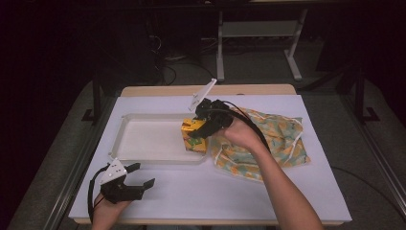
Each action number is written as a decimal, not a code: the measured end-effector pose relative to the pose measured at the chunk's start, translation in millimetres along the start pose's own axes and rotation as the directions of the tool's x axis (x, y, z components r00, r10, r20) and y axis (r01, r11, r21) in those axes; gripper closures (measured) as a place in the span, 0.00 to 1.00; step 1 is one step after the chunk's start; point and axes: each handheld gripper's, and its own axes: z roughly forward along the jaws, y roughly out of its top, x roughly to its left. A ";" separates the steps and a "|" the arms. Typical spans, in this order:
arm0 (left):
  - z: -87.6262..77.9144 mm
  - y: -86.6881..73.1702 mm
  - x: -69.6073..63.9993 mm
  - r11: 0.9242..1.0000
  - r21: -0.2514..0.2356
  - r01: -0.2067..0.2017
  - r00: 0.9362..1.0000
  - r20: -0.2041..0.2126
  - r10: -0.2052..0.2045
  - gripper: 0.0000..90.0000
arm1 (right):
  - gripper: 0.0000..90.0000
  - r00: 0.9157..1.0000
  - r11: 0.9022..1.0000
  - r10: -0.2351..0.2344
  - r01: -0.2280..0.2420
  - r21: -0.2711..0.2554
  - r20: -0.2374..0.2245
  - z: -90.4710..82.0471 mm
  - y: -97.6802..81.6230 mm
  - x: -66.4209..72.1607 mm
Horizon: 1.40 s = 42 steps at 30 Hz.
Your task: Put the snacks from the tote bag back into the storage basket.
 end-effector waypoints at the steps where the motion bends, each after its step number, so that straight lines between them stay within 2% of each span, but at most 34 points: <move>1: 0.0 0.0 0.0 1.000 0.000 0.000 1.000 0.000 0.000 0.20 | 0.55 1.000 1.000 0.000 0.000 0.000 0.000 0.0 0.0 0.0; 17: -0.1 -0.2 -0.4 1.000 -0.006 0.005 1.000 -0.001 -0.005 0.20 | 0.55 1.000 1.000 -0.018 0.018 0.014 -0.010 15.9 7.0 -1.6; 23: -0.3 -0.2 -0.1 1.000 -0.006 0.005 1.000 -0.001 -0.005 0.20 | 0.55 0.999 0.999 -0.028 0.029 0.019 -0.035 24.5 10.5 -2.2; 42: -0.8 -0.5 0.1 1.000 -0.019 0.013 1.000 -0.001 -0.013 0.19 | 0.55 0.997 0.999 -0.038 0.040 0.035 -0.064 47.2 15.7 -5.3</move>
